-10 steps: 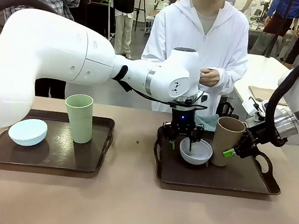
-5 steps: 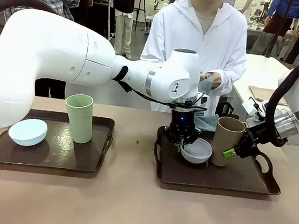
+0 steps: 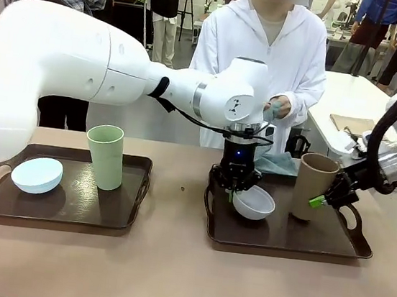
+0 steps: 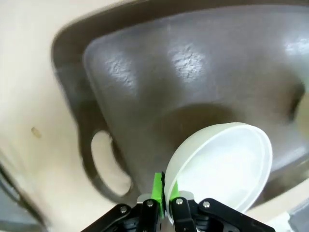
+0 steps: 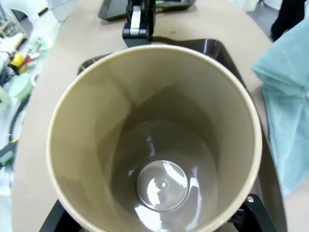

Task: Set up a tray with a mat and arrange the tableware.
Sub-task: Pick up the Picnic Bowl and Reusable plastic cup from the Handle tray in front of the human's position and hold them in the air.

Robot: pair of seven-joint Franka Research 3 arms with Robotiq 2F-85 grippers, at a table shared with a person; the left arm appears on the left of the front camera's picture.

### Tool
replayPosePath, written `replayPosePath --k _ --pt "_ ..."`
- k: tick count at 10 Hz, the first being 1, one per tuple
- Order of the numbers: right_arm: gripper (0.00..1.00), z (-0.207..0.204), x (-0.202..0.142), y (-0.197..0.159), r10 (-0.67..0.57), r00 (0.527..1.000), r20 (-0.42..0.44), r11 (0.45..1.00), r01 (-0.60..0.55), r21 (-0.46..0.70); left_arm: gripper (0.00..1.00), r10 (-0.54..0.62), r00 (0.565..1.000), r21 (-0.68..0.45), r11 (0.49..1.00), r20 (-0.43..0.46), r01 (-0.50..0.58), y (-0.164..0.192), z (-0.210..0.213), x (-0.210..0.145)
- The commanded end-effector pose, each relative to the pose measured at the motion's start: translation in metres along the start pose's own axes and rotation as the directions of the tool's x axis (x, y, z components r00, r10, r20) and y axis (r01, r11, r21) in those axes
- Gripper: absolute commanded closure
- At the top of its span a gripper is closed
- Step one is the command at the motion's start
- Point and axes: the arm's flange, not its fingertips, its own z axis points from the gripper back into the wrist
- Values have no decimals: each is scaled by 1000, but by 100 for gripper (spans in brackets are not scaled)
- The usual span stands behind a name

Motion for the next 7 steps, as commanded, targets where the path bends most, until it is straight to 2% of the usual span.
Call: replayPosePath --k 1,3,7 --pt "100 54 29 33 -29 999 -22 999 30 44 100 -38 999 30 999 -9 38 8 42 -27" --pt "100 95 56 60 -27 999 -33 1000 27 8 100 -57 995 -5 998 79 58 12 95 -56" --pt "100 131 114 111 20 998 -56 997 -24 -67 100 -52 969 -5 998 242 55 5 177 -100"
